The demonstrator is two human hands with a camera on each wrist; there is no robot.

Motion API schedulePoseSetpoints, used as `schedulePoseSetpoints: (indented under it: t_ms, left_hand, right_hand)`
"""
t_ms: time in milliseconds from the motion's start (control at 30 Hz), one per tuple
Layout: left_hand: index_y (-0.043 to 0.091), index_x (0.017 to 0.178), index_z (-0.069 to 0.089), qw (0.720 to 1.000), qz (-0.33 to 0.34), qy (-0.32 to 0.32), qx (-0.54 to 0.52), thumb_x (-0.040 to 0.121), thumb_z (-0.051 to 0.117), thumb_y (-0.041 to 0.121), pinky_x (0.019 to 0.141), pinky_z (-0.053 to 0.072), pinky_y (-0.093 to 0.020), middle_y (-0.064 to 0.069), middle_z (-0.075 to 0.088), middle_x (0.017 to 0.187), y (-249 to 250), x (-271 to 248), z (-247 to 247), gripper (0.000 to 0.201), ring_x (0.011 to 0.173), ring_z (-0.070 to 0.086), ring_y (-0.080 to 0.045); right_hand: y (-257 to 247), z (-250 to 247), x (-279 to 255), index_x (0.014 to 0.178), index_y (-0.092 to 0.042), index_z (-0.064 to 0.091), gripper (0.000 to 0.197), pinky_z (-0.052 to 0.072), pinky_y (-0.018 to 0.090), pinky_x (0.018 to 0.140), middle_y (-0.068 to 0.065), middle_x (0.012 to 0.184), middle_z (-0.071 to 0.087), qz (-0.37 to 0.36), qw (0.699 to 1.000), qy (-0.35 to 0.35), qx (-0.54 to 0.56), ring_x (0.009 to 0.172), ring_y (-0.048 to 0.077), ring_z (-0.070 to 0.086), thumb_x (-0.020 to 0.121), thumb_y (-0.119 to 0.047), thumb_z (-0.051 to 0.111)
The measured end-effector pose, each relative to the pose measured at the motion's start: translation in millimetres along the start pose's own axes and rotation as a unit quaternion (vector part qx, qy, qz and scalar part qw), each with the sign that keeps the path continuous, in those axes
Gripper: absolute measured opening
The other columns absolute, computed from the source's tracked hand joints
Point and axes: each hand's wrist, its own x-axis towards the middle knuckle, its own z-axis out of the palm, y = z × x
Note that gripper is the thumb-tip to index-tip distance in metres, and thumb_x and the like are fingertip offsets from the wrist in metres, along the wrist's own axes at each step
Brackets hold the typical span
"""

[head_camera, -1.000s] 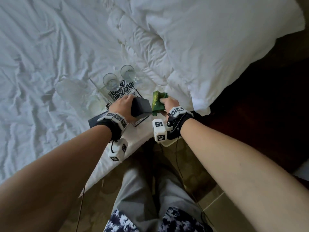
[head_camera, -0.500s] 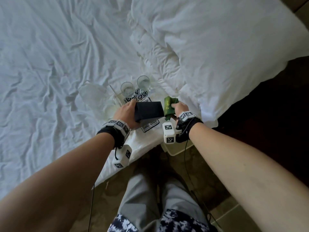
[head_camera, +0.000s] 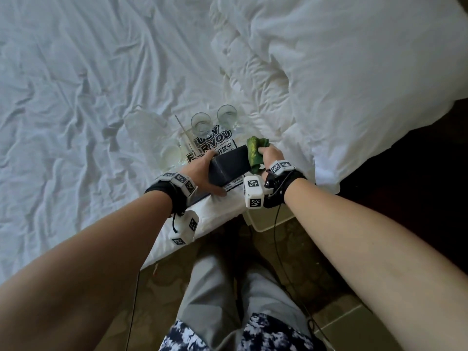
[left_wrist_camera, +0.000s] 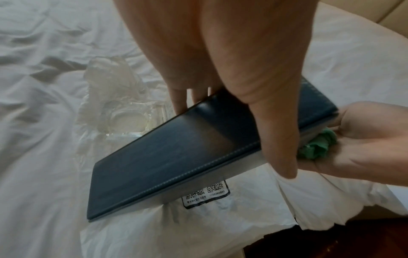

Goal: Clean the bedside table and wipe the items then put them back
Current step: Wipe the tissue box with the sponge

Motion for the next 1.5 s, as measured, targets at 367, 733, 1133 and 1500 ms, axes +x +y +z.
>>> schedulePoseSetpoints:
  t_ms: [367,733,1133,1500]
  left_hand:
    - [0.024,0.09,0.061,0.999,-0.027,-0.04,-0.004,0.053,0.088,0.054,0.066,0.046,-0.029,0.005,0.063,0.082,-18.9,16.2,6.8,0.055,0.076,0.059,-0.018]
    - [0.018,0.079,0.047,0.999,-0.008,-0.036,0.03,0.07,0.078,0.054,0.053,0.036,-0.031,0.0,0.054,0.072,4.6,43.6,23.2,0.048,0.066,0.054,-0.023]
    - [0.02,0.121,0.057,0.993,-0.035,-0.055,0.098,0.074,0.076,0.045,0.072,0.047,-0.033,-0.01,0.063,0.112,-7.9,89.3,89.5,0.056,0.097,0.063,-0.033]
    - [0.017,0.111,0.065,0.992,-0.118,0.01,0.049,0.083,0.07,0.032,0.077,0.052,-0.032,-0.007,0.068,0.105,-51.2,41.5,46.3,0.032,0.096,0.063,-0.028]
  right_hand:
    - [2.9,-4.6,35.0,0.072,-0.02,0.065,0.007,0.053,0.055,0.088,0.011,0.086,0.067,-0.003,0.999,0.037,-0.036,0.096,0.038,0.065,0.074,-0.019,0.059]
    - [-18.5,-8.6,26.2,0.08,-0.016,0.064,0.013,0.054,0.057,0.085,0.009,0.083,0.063,-0.039,0.999,0.028,-0.003,0.086,0.031,0.062,0.088,-0.009,0.057]
    - [42.3,-14.2,57.3,0.086,-0.02,0.065,0.012,0.053,0.058,0.088,0.022,0.108,0.066,0.0,1.0,-0.009,-0.029,0.103,0.04,0.063,0.083,-0.013,0.054]
    - [37.5,29.4,30.1,0.092,-0.022,0.066,0.013,0.056,0.054,0.076,0.018,0.101,0.067,0.025,0.99,-0.137,-0.021,0.093,0.036,0.065,0.09,-0.014,0.057]
